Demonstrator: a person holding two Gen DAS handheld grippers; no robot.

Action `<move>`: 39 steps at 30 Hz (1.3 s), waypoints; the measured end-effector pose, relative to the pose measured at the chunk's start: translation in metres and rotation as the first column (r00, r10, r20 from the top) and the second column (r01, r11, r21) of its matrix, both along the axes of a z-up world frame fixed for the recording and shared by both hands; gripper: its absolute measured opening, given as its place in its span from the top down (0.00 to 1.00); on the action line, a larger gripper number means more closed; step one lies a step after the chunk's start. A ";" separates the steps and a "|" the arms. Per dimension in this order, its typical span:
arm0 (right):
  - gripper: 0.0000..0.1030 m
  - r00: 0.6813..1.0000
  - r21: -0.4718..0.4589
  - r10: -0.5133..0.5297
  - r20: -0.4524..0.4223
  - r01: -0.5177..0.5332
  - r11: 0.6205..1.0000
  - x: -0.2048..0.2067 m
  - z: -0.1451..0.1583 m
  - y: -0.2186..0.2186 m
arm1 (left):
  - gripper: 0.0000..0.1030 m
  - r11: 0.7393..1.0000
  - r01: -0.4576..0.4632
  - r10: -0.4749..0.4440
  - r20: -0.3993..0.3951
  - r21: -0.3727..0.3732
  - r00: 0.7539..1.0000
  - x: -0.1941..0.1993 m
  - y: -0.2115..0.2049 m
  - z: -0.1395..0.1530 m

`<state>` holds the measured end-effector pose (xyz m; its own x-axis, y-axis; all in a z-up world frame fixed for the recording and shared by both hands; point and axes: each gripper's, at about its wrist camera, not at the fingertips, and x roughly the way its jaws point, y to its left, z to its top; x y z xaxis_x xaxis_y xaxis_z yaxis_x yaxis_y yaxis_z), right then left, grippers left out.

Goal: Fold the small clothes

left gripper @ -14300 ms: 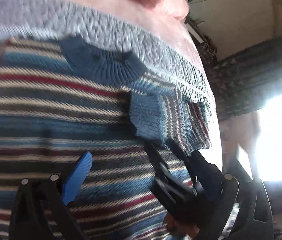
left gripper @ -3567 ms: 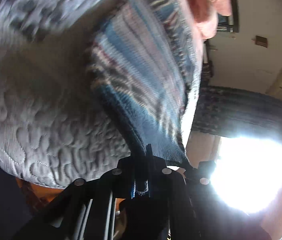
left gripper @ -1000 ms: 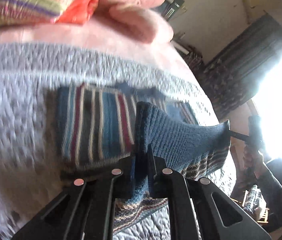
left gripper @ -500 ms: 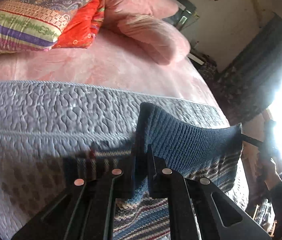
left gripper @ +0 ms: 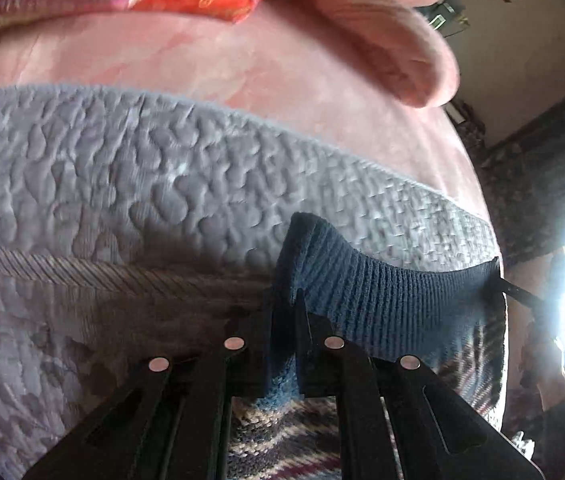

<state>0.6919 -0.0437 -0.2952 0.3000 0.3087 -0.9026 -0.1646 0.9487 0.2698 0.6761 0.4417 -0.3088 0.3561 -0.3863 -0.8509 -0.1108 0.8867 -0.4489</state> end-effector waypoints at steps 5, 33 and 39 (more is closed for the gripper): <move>0.93 0.998 -0.014 -0.026 -0.055 0.026 1.000 0.006 -0.032 -0.001 | 0.92 1.000 0.006 -0.006 -0.041 0.016 0.999 0.004 -0.001 -0.017; 0.88 0.992 0.361 0.022 -0.122 0.024 0.932 -0.068 -0.015 0.001 | 0.90 0.990 0.095 -0.087 0.079 -0.106 0.993 -0.056 -0.032 0.031; 1.00 0.982 0.320 0.076 -0.174 -0.017 0.947 -0.094 -0.046 0.025 | 0.95 0.994 0.111 -0.112 -0.038 -0.022 0.993 -0.077 -0.045 -0.014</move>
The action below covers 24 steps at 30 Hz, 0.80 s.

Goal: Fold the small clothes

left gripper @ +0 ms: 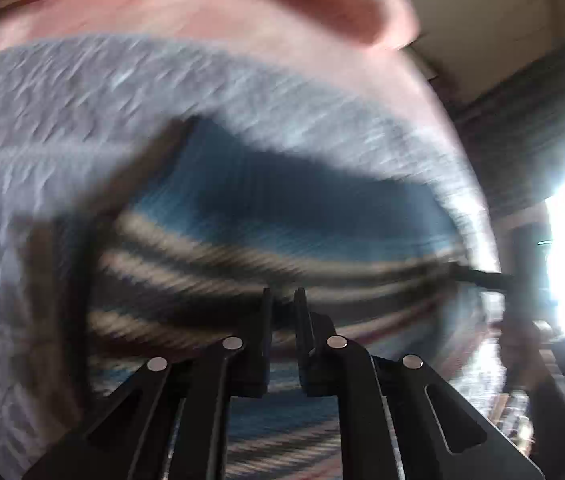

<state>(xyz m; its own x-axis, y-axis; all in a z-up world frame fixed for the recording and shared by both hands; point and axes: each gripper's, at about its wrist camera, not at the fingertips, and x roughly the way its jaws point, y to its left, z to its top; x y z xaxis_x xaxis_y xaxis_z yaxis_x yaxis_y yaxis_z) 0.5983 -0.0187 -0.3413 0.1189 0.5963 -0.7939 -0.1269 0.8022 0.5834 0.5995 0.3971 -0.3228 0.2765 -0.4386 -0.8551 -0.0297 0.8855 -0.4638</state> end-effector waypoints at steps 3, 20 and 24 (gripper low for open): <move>0.91 0.999 0.011 -0.038 0.012 0.038 0.999 -0.004 0.014 -0.005 | 0.96 0.999 -0.048 0.048 0.016 -0.025 0.999 -0.005 0.006 0.011; 0.91 0.993 0.056 0.096 0.068 -0.100 0.993 -0.107 0.044 0.026 | 0.75 0.982 0.044 -0.029 0.081 -0.186 0.996 -0.104 -0.040 0.030; 0.94 0.998 -0.003 -0.057 0.035 0.057 0.998 -0.113 0.029 -0.046 | 0.82 0.995 -0.001 0.000 -0.012 -0.102 1.000 -0.104 -0.031 -0.007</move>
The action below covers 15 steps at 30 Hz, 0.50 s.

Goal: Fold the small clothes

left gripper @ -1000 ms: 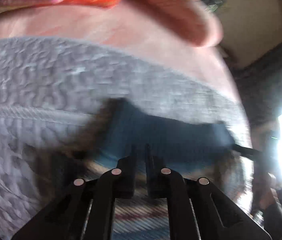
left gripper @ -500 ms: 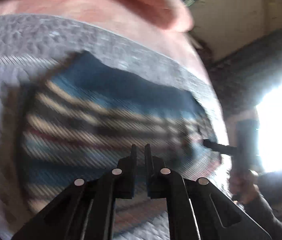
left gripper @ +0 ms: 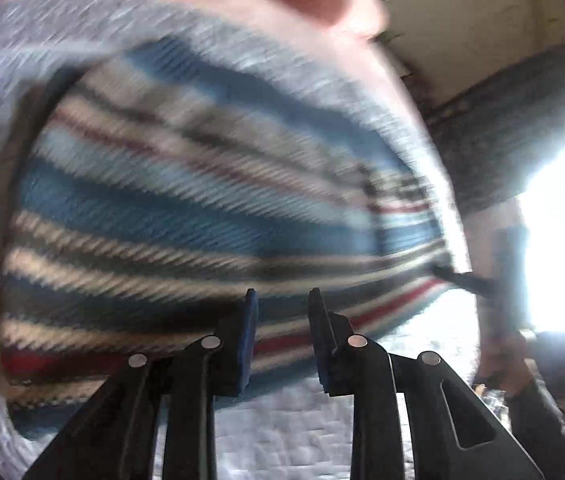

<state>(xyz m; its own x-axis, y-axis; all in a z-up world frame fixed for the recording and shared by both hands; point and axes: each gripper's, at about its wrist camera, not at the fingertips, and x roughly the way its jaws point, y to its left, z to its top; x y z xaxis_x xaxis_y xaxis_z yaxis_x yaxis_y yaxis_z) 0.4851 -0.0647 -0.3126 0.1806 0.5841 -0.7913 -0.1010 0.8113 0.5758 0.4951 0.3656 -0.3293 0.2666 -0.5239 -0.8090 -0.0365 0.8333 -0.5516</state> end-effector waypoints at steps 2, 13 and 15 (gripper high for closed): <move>1.00 0.996 -0.059 -0.072 -0.046 0.070 0.996 0.004 -0.027 -0.037 | 0.97 1.000 -0.019 0.019 -0.018 0.013 1.000 0.002 0.006 -0.011; 1.00 0.991 -0.054 -0.129 -0.031 0.127 0.990 -0.009 -0.026 -0.089 | 0.61 0.989 -0.142 0.142 0.002 0.046 0.990 -0.002 0.071 0.023; 0.95 0.994 -0.099 -0.108 -0.003 0.108 0.989 -0.011 -0.018 -0.088 | 0.76 0.992 -0.111 0.113 -0.045 0.052 0.993 0.008 0.075 0.013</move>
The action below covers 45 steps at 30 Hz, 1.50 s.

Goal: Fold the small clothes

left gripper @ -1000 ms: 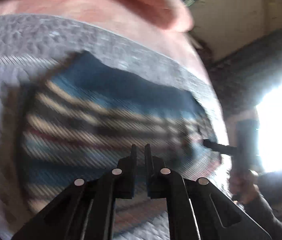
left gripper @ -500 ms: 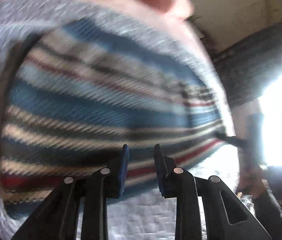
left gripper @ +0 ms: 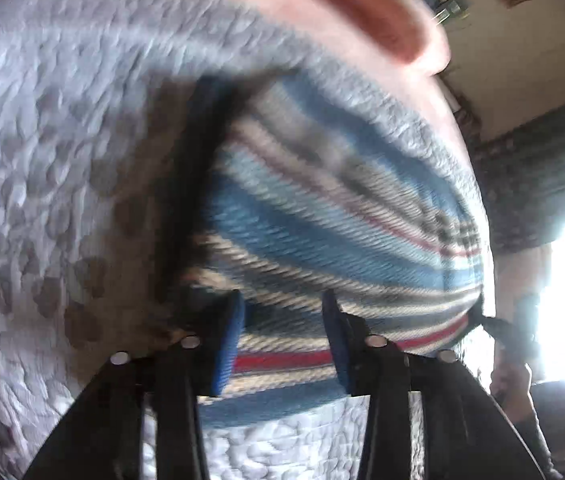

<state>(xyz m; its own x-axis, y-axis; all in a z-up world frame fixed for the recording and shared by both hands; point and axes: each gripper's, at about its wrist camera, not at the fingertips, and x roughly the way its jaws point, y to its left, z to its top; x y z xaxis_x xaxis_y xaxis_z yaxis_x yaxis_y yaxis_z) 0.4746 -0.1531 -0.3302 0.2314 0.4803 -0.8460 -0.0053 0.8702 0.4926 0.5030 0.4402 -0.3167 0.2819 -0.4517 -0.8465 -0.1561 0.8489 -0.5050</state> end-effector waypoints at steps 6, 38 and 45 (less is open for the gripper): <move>0.55 0.951 -0.205 0.254 0.175 -0.217 0.954 -0.034 0.055 0.100 | 0.26 0.997 -0.067 0.070 0.083 -0.039 0.994 0.021 0.044 0.039; 0.24 0.466 -0.764 0.823 0.325 -0.384 0.519 -0.141 -0.004 0.476 | 0.25 0.989 0.092 -0.100 -0.063 -0.119 0.993 0.139 0.038 -0.020; 0.34 0.449 -0.778 0.822 0.350 -0.350 0.522 -0.135 -0.002 0.504 | 0.27 0.989 0.097 -0.105 -0.067 -0.113 0.992 0.146 0.039 -0.021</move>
<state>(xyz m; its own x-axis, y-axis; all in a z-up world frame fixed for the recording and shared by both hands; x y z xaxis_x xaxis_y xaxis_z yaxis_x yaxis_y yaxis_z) 0.3392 0.3509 -0.3327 0.6314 0.2489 -0.7345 -0.7119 0.5615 -0.4218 0.6488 0.4796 -0.3379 0.1700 -0.5656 -0.8070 -0.1124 0.8024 -0.5861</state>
